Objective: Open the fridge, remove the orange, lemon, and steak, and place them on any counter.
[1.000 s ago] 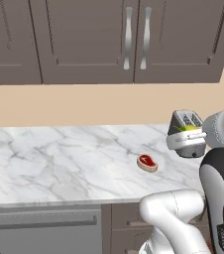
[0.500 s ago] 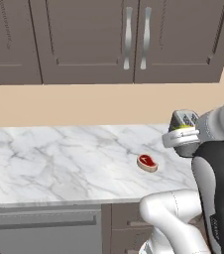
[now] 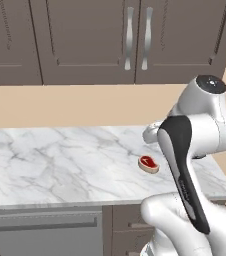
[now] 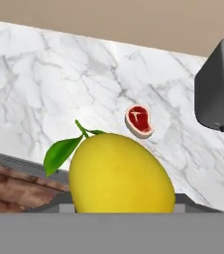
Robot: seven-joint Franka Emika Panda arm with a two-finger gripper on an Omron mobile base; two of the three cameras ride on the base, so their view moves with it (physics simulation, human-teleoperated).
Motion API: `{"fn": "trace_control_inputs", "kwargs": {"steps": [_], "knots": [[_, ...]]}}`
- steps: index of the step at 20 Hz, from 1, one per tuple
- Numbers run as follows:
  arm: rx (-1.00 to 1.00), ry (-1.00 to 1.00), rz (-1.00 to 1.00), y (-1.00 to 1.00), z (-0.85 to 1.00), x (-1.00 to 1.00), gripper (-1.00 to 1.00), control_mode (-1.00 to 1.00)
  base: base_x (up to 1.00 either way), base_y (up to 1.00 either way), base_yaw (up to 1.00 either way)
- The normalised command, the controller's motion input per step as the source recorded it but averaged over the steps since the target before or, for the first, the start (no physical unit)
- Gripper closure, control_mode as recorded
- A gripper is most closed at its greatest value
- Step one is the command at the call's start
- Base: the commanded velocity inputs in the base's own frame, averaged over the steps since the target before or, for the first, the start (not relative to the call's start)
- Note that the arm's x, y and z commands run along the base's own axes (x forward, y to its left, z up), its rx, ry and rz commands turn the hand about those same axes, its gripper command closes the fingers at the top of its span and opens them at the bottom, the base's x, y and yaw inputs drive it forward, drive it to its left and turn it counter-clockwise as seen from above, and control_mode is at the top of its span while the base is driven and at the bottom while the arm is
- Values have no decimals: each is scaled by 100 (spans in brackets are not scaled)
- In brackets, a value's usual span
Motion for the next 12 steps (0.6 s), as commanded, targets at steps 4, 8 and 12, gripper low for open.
{"fn": "trace_control_inputs", "kwargs": {"steps": [4, 8, 12], "knots": [[-11, 1, 0, 28, -54, 56, 100, -100, 0, 0, 0], [-6, 0, 0, 24, -80, 41, 100, -100, 0, 0, 0], [-2, 1, 0, 4, -79, 53, 100, -100, 0, 0, 0]]}}
